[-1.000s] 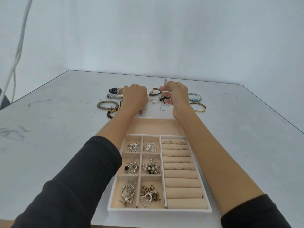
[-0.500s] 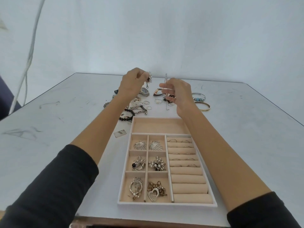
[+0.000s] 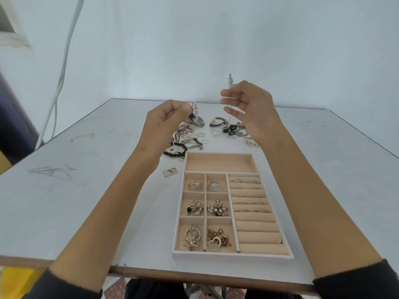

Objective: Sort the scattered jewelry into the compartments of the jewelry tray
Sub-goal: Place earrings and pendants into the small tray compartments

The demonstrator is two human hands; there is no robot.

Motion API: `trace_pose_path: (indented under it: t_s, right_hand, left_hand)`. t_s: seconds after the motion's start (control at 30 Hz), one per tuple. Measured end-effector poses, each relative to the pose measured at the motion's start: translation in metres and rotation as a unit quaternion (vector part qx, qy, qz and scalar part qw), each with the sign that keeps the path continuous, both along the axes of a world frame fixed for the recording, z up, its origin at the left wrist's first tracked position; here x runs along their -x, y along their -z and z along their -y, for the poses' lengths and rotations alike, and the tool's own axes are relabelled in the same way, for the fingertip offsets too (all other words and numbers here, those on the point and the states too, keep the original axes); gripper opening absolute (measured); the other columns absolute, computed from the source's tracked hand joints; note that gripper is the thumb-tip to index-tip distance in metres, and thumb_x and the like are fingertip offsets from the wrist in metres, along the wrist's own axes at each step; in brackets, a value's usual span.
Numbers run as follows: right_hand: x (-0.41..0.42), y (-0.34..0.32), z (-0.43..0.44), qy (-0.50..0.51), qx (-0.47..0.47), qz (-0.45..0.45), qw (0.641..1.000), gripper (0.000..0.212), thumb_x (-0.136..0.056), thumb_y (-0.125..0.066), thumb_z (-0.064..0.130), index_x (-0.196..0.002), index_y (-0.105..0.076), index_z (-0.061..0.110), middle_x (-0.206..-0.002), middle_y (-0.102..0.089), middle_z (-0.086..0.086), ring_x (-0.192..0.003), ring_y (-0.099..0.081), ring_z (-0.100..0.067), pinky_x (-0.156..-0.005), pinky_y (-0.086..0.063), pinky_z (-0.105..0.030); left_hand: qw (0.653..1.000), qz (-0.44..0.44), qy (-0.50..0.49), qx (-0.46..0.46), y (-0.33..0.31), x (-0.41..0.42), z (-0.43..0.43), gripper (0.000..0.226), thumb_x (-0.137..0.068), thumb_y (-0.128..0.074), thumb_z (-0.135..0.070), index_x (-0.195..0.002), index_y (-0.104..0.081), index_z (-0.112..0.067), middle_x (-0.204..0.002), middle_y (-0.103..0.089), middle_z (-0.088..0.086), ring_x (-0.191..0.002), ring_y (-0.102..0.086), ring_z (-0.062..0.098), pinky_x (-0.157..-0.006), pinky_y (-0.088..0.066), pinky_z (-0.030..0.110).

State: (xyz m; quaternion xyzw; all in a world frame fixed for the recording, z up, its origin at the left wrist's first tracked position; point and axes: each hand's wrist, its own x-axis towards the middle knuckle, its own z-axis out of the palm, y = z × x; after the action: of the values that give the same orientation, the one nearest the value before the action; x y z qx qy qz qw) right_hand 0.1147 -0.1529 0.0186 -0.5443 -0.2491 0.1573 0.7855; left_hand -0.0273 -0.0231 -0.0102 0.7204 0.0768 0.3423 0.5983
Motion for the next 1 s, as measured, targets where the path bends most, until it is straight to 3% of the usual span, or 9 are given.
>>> trace_pose_path:
  t_s: [0.17, 0.3, 0.43, 0.57, 0.7, 0.83, 1.0]
  right_hand:
    - [0.021, -0.007, 0.011, -0.023, -0.031, 0.008, 0.999, 0.009, -0.088, -0.056, 0.006, -0.081, -0.061, 0.005, -0.078, -0.069, -0.01, -0.071, -0.064, -0.021, -0.086, -0.053, -0.036]
    - [0.04, -0.005, 0.022, -0.053, -0.04, 0.014, 0.998, 0.008, -0.088, -0.055, 0.003, -0.08, -0.057, 0.003, -0.074, -0.069, -0.009, -0.068, -0.063, -0.02, -0.086, -0.055, -0.035]
    - [0.057, -0.001, 0.028, -0.094, -0.021, 0.035, 0.995, 0.014, -0.088, -0.054, -0.002, -0.075, -0.054, 0.004, -0.079, -0.071, -0.012, -0.068, -0.064, -0.021, -0.082, -0.057, -0.033]
    - [0.063, 0.004, 0.03, -0.108, 0.001, 0.055, 0.993, 0.019, -0.086, -0.056, -0.004, -0.07, -0.056, 0.005, -0.077, -0.07, -0.013, -0.064, -0.063, -0.02, -0.076, -0.055, -0.032]
    - [0.065, 0.008, 0.034, -0.119, 0.034, 0.069, 0.99, 0.014, -0.084, -0.06, -0.006, -0.073, -0.059, 0.003, -0.078, -0.07, -0.015, -0.067, -0.062, -0.022, -0.078, -0.056, -0.033]
    - [0.063, 0.009, 0.039, -0.12, 0.087, 0.081, 0.986, 0.012, -0.08, -0.064, -0.01, -0.08, -0.06, 0.002, -0.08, -0.07, -0.017, -0.065, -0.065, -0.021, -0.071, -0.056, -0.028]
    - [0.057, 0.012, 0.043, -0.163, 0.165, 0.104, 0.967, 0.029, -0.075, -0.068, -0.012, -0.101, -0.067, 0.0, -0.081, -0.07, -0.015, -0.077, -0.068, -0.027, -0.074, -0.057, -0.033]
  left_hand:
    - [1.0, 0.0, 0.003, 0.005, 0.016, 0.024, 0.006, 0.011, -0.093, -0.057, -0.019, -0.082, -0.062, -0.019, -0.077, -0.063, -0.016, -0.079, -0.058, 0.0, -0.083, -0.044, 0.018]
    - [1.0, 0.001, 0.001, 0.013, 0.026, 0.034, 0.011, 0.01, -0.092, -0.057, -0.015, -0.083, -0.062, -0.013, -0.079, -0.064, -0.017, -0.079, -0.057, -0.003, -0.082, -0.044, 0.014]
    - [1.0, 0.003, 0.011, 0.018, 0.03, 0.037, 0.016, 0.012, -0.092, -0.056, -0.012, -0.082, -0.061, -0.014, -0.079, -0.062, -0.012, -0.079, -0.057, -0.001, -0.077, -0.045, 0.011]
    - [0.999, -0.004, 0.009, 0.031, 0.032, 0.037, 0.016, 0.012, -0.092, -0.057, -0.014, -0.081, -0.063, -0.017, -0.079, -0.062, -0.014, -0.08, -0.056, 0.003, -0.082, -0.045, 0.02]
    - [0.999, -0.005, -0.009, 0.045, 0.033, 0.037, 0.013, 0.011, -0.088, -0.06, -0.021, -0.078, -0.063, -0.022, -0.081, -0.061, -0.01, -0.083, -0.051, 0.01, -0.081, -0.042, 0.026]
    - [0.999, -0.006, -0.016, 0.042, 0.034, 0.037, 0.013, 0.016, -0.091, -0.058, -0.017, -0.077, -0.063, -0.022, -0.081, -0.061, -0.01, -0.083, -0.052, 0.009, -0.083, -0.042, 0.029]
    - [0.999, -0.004, -0.01, 0.043, 0.033, 0.037, 0.012, 0.01, -0.086, -0.06, -0.024, -0.077, -0.064, -0.023, -0.08, -0.061, -0.01, -0.083, -0.052, 0.011, -0.085, -0.044, 0.031]
